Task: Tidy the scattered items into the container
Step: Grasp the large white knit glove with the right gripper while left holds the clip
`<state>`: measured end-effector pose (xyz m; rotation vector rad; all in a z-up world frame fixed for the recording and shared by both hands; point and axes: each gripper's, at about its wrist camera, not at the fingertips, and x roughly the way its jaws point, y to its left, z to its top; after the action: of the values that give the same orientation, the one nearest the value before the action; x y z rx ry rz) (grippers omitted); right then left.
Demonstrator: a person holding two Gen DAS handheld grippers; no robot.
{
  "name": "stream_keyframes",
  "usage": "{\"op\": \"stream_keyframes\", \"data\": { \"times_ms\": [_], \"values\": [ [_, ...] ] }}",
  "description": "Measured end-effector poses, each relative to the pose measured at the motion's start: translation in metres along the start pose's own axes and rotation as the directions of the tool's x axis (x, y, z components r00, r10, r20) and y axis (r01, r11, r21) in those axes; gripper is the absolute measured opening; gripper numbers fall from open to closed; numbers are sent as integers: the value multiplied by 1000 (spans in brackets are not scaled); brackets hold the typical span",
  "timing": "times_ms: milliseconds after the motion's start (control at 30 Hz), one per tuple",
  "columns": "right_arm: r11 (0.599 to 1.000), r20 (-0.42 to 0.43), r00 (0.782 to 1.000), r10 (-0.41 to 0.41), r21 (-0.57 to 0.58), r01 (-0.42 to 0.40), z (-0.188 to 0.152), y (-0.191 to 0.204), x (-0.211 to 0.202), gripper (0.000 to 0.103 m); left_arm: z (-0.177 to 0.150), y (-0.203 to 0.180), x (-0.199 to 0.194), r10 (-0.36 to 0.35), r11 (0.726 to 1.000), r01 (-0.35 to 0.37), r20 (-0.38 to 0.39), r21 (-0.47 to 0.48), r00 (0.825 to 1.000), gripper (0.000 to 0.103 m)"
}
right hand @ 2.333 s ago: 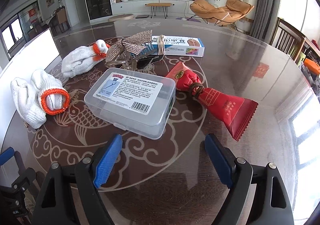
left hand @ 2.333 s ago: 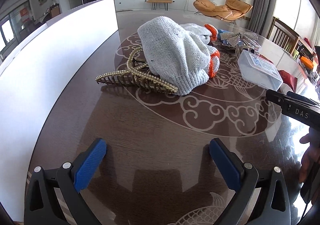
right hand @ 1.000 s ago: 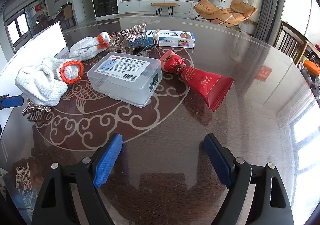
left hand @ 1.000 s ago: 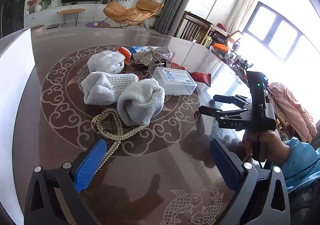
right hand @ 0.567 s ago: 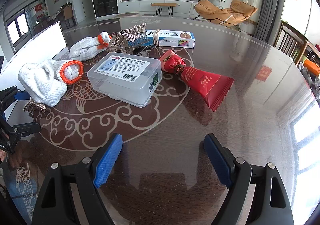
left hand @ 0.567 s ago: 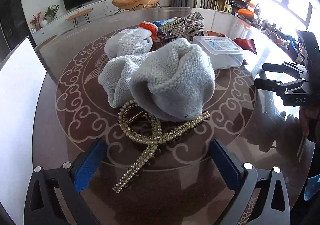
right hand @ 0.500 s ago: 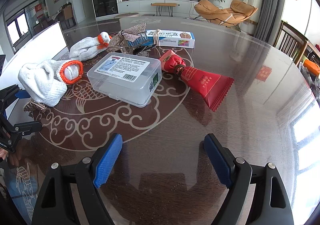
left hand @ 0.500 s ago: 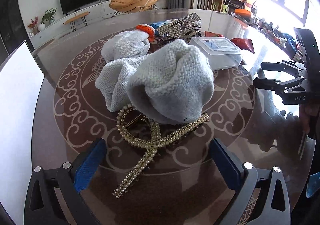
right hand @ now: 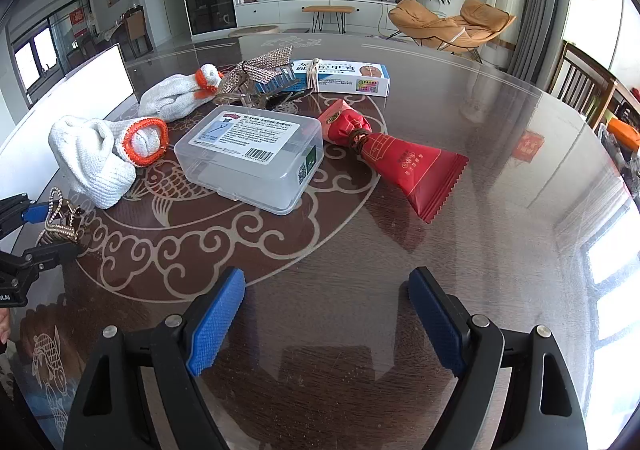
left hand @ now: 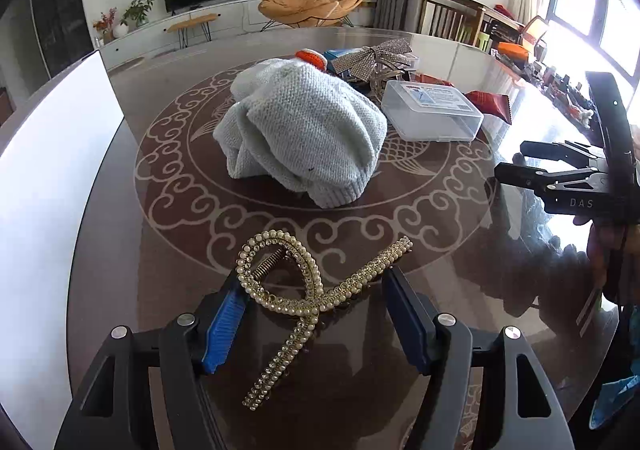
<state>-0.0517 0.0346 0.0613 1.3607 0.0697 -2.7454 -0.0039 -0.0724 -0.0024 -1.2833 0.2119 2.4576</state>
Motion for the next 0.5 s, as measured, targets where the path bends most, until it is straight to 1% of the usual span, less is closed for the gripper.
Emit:
{"op": "stream_keyframes", "data": {
  "times_ms": [67,133,200,233,267,300,333,367,433,500],
  "values": [
    [1000,0,1000,1,0,-1,0,0,0,85,-16,-2,-11,48,993,-46,16,-109,999,68],
    [1000,0,1000,0,0,0,0,0,0,85,-29,-1,-18,113,975,-105,33,-194,993,68],
    [1000,5,1000,-3,-6,3,0,1,-1,84,-38,3,-22,192,953,-176,42,-246,981,68],
    [1000,25,1000,6,-21,-6,-1,5,-5,84,-41,5,-23,226,943,-209,40,-259,973,68],
    [997,55,996,68,-33,-67,-3,9,-12,84,-43,7,-23,246,936,-228,37,-269,968,68],
    [981,73,979,191,-39,-188,-6,15,-18,84,-43,10,-24,249,931,-229,37,-283,968,68],
    [954,74,952,297,-54,-294,-8,26,-22,84,-43,11,-23,251,929,-231,35,-289,967,68],
    [937,68,937,343,-95,-336,-9,42,-25,84,-44,14,-23,263,927,-244,27,-286,964,68],
    [922,71,933,353,-197,-334,-3,78,-24,84,-42,15,-21,270,923,-252,23,-292,963,68],
    [903,84,922,378,-255,-347,13,110,-17,84,-42,17,-20,272,918,-253,23,-306,962,68]
  ]
}}
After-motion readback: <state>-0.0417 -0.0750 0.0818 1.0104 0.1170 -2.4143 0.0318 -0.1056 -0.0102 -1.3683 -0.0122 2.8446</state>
